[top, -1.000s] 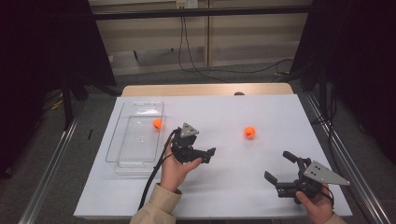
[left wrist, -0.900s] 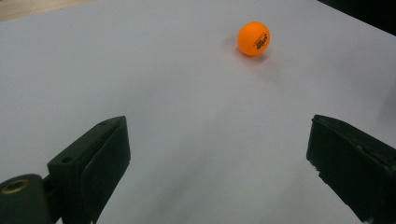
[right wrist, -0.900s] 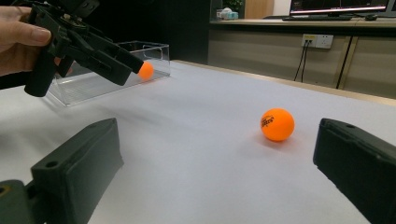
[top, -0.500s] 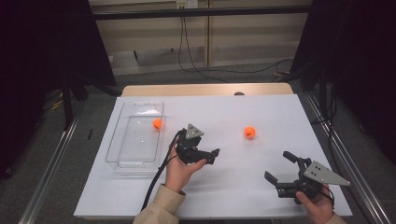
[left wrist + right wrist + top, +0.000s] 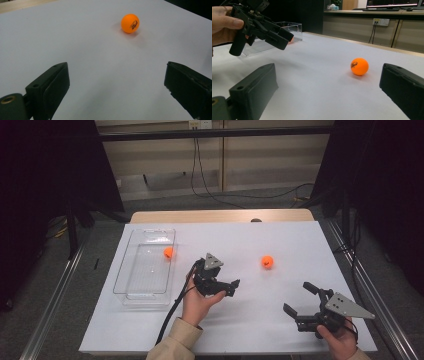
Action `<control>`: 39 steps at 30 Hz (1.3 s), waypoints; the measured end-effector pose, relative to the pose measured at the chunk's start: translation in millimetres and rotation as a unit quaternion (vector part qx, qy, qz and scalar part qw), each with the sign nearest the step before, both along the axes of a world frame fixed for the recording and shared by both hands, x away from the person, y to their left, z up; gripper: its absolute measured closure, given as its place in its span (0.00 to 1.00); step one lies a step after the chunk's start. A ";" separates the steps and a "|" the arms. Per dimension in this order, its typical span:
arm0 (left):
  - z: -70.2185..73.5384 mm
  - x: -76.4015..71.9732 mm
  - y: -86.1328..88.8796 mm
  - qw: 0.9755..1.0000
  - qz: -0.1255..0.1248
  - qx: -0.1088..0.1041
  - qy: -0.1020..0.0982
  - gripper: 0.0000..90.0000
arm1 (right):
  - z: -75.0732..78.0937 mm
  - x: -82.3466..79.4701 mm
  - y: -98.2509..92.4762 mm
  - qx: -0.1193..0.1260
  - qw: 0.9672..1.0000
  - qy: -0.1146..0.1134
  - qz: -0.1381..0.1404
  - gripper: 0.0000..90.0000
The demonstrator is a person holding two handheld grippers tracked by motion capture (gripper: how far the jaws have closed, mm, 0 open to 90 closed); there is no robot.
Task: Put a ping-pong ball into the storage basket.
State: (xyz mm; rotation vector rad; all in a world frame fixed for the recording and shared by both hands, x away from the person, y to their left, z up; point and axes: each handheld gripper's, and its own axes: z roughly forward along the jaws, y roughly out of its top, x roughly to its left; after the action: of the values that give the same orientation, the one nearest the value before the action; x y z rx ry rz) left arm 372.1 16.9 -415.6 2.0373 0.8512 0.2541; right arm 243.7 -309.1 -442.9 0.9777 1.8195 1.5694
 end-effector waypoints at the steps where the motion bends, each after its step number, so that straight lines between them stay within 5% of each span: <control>1: -0.2 0.2 -0.2 1.000 -0.001 0.001 0.000 0.07 | 0.1 0.0 0.1 0.000 1.000 0.000 0.000 0.01; 39: -6.0 -1.2 -23.2 1.000 -0.017 0.012 -0.005 0.07 | 0.0 -1.0 -1.2 0.003 1.000 0.002 -0.001 0.01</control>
State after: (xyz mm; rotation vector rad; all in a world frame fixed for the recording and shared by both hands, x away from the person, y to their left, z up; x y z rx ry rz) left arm 370.9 -6.3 -421.6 2.0686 0.8089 0.2560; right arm 242.7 -310.3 -442.8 0.9859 1.8167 1.5726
